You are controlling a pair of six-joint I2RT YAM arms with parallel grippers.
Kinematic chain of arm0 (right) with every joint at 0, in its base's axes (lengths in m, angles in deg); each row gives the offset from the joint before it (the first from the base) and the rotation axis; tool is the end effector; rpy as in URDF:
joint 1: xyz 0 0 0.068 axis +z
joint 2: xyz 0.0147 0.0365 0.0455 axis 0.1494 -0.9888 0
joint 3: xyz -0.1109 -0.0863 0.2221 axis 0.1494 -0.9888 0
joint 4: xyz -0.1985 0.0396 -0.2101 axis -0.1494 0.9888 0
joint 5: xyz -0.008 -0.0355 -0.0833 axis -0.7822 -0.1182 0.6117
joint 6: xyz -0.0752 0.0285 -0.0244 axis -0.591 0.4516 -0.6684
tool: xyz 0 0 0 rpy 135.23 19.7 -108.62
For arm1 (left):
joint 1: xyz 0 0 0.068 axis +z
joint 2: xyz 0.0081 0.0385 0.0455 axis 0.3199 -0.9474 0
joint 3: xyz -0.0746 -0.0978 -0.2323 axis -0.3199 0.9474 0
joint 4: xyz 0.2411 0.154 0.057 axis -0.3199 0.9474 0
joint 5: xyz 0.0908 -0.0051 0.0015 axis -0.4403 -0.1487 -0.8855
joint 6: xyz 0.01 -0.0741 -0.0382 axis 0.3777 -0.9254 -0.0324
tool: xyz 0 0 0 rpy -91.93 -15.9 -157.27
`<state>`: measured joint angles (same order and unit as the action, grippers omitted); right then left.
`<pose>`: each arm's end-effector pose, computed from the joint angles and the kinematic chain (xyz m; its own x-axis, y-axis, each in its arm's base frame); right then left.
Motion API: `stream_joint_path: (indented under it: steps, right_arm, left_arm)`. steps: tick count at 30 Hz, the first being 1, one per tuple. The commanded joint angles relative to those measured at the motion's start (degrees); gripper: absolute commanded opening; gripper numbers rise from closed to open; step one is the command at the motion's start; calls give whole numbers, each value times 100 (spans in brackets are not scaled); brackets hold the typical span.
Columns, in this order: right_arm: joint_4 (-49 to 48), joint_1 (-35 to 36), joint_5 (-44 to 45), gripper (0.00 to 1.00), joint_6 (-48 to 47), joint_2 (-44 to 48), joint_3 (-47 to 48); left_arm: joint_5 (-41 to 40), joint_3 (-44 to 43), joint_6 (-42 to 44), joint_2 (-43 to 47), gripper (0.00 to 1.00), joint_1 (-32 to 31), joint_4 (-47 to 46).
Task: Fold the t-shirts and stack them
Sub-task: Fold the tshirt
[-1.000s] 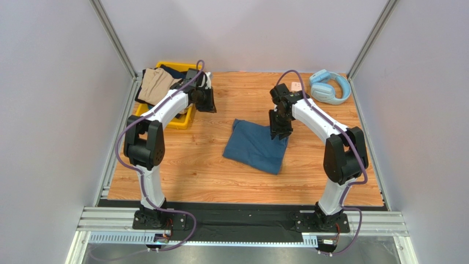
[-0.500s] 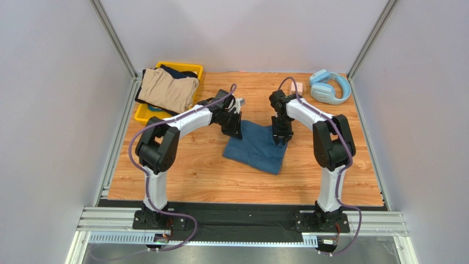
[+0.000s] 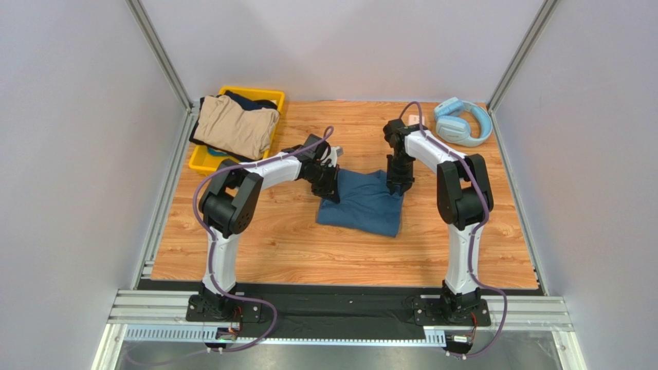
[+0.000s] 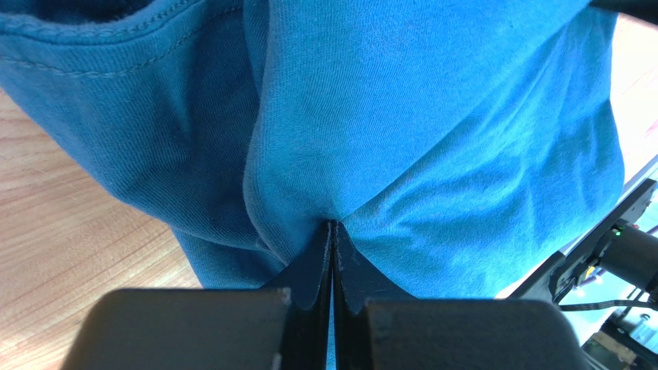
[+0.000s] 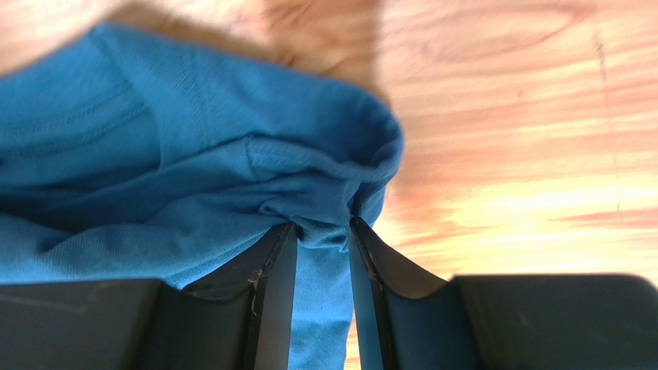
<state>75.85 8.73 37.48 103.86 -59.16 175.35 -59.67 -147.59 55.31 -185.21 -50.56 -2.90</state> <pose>0.4097 0.1209 0.1073 -0.9944 0.0736 -0.0756 0.0787 0.9947 -0.0665 0.3752 -0.2720 0.0872 -0.9456 0.1767 -0.2730 0.3031 0.7834 -0.5426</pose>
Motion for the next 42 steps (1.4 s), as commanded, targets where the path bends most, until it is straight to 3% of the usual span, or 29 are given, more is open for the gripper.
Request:
stream_joint_path:
  steps: [1,10,17,23,26,29,31,34,38,42]
  right_arm:
    - [-299,-352,514,34,22,-278,260]
    - [-299,-730,523,34,-31,249,253]
    - [-378,-836,-135,36,39,1031,295]
    - [-229,-836,-699,37,109,1338,560]
    - [-194,-871,-839,37,179,1453,253]
    - [-369,-985,-1242,40,276,1716,-423]
    - [-536,-1073,-1349,41,355,1980,-966]
    - [-589,-1169,-1490,42,461,2200,-1434]
    - [-441,-1214,-1578,42,522,2490,-1594]
    - [-10,-1179,-1780,41,575,2999,-1366]
  left_arm:
    - [-664,299,152,69,0,0,358]
    - [-1130,360,336,851,20,149,1053]
    - [-1148,229,476,1669,22,316,1413]
    - [-884,-61,345,1670,22,316,1466]
    - [-612,-62,161,1591,22,316,1370]
    - [-208,149,-103,1582,24,316,1115]
    - [-15,394,-304,1643,33,333,913]
    - [485,807,-647,1731,34,491,562]
    - [952,1432,-1061,2012,35,1008,-53]
    - [980,1793,-1281,2530,35,1177,86]
